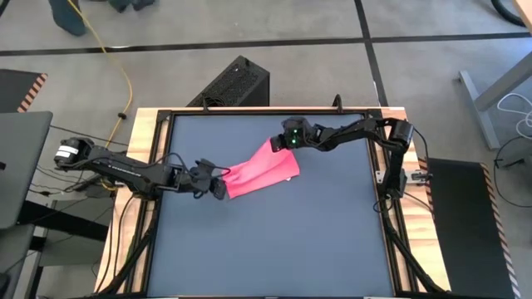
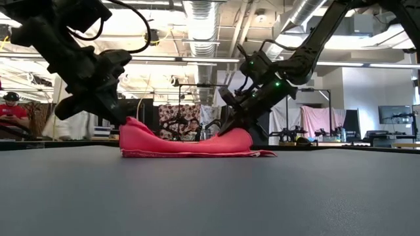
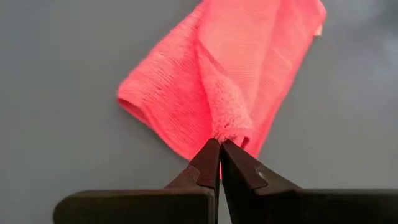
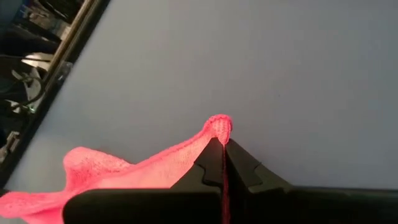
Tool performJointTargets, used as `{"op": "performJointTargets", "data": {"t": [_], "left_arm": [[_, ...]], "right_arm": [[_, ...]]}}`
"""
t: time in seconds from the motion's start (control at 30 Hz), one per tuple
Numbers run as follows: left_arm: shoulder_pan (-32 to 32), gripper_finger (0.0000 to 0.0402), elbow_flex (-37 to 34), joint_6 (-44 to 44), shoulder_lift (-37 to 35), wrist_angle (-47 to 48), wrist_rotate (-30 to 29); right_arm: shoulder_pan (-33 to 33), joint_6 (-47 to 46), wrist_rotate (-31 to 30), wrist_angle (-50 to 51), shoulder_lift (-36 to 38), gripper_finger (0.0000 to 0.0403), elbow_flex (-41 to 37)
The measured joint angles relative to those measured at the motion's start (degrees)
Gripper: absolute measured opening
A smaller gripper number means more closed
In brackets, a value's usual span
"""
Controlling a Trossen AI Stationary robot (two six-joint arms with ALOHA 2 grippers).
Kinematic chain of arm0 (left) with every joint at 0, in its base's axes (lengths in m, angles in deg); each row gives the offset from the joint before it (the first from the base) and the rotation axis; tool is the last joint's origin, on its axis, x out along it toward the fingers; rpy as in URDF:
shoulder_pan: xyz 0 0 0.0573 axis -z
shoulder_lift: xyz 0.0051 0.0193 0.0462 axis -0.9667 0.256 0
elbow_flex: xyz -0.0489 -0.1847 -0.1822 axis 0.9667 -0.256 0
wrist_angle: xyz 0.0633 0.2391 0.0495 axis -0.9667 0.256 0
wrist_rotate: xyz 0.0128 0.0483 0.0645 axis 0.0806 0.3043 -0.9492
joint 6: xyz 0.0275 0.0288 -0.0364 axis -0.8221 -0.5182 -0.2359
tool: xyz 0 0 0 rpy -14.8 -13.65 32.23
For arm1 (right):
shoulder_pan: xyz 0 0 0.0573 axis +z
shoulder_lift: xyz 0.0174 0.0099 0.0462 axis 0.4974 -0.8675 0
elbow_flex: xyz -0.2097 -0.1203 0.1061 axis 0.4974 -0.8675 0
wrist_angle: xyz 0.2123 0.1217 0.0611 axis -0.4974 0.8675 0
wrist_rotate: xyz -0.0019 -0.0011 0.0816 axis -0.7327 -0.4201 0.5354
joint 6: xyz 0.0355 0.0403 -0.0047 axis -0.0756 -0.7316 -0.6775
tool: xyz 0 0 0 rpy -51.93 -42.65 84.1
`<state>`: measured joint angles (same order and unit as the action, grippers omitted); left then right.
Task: Roll towel
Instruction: Fold the pink towel
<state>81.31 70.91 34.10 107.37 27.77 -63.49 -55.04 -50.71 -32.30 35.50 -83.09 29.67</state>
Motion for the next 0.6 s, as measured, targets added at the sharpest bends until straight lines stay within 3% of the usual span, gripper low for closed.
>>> {"op": "performJointTargets", "data": {"t": [0.2, 0.6], "left_arm": [[-0.5, 0.0000, 0.0, 0.0, 0.0, 0.2, -5.1], [-0.6, 0.0000, 0.0, -0.4, -3.8, 4.7, -24.3]], "right_arm": [[0.0, 3.0, 0.0, -4.2, 0.0, 0.0015, 1.5], [-1.3, 10.7, 0.8, 0.4, 0.0, 0.0015, 13.4]]}}
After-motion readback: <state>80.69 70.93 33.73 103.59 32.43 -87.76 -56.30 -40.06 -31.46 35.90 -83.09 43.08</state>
